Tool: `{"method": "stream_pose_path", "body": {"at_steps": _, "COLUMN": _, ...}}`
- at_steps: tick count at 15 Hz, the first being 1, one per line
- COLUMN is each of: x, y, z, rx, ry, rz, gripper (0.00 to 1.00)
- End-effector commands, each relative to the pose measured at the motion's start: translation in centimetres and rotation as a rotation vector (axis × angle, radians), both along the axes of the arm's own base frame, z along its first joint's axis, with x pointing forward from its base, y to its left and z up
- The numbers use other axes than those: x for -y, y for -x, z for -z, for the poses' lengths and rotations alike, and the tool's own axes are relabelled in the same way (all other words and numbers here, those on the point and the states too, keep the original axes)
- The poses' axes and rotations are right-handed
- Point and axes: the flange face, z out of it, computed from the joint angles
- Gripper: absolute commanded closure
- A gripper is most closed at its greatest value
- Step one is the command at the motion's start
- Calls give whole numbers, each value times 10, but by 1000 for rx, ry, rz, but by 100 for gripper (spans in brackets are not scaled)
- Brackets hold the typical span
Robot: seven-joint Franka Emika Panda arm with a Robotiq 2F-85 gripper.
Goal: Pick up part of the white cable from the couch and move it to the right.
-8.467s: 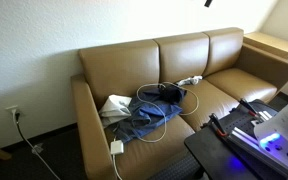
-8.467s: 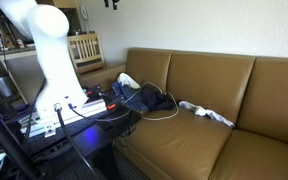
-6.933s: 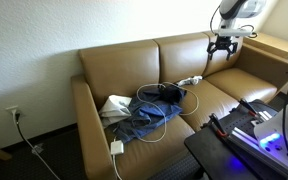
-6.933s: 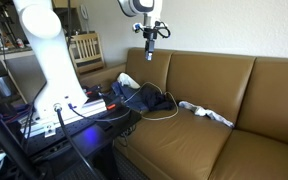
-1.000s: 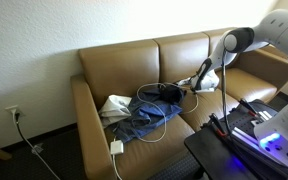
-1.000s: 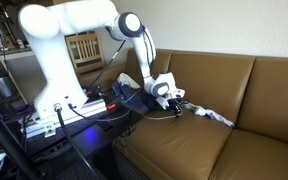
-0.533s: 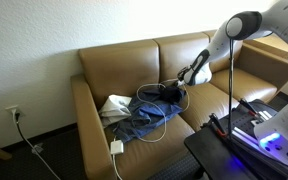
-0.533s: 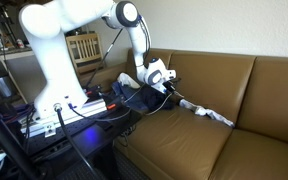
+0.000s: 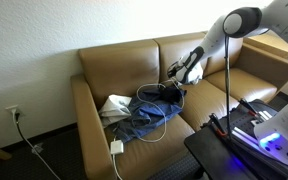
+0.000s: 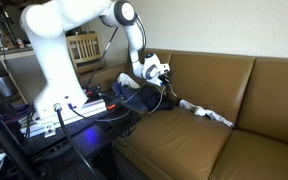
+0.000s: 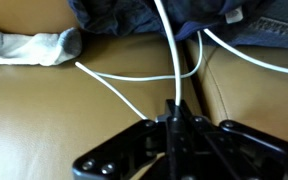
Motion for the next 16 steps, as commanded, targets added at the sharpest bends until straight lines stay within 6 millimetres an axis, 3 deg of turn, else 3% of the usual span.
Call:
{"method": "stream_pose_path", "body": {"at_steps": 1, "x": -12, "y": -9, "z": -9, "rx": 20, "ry": -8, "rz": -42, "gripper": 99}}
{"method": "stream_pose_path", "body": {"at_steps": 3, "x": -66, "y": -28, "z": -44, "rx": 80, "ry": -7, "rz": -164, "gripper": 99}}
{"method": "stream_pose_path", "body": {"at_steps": 4, "x": -84, "y": -30, "z": -60, "rx": 97, "ry": -6, "rz": -210, "gripper": 99}}
{"method": "stream_pose_path", "body": {"at_steps": 5, "x": -110, "y": -34, "z": -66, "rx": 116, "ry": -4, "rz": -263, "gripper": 99}}
{"method": "stream_pose_path", "body": {"at_steps": 8, "x": -201, "y": -32, "z": -76, "rx": 159, "ry": -21, "rz": -420, "gripper": 99}}
{"method": "stream_pose_path", "body": {"at_steps": 11, "x": -292, "y": -13, "z": -80, "rx": 192, "ry": -42, "rz": -580, "gripper": 99}}
{"method": "stream_pose_path", "body": {"at_steps": 13, "x": -344, "y": 2, "z": -69, "rx": 212, "ry": -54, "rz": -688, "gripper": 99}}
{"method": "stream_pose_path", "body": {"at_steps": 14, "x": -319, "y": -3, "z": -78, "rx": 182, "ry": -68, "rz": -606, "gripper": 96}}
{"method": "stream_pose_path", "body": {"at_steps": 16, "x": -353, "y": 10, "z": -74, "rx": 188, "ry": -76, "rz": -662, "gripper": 96}}
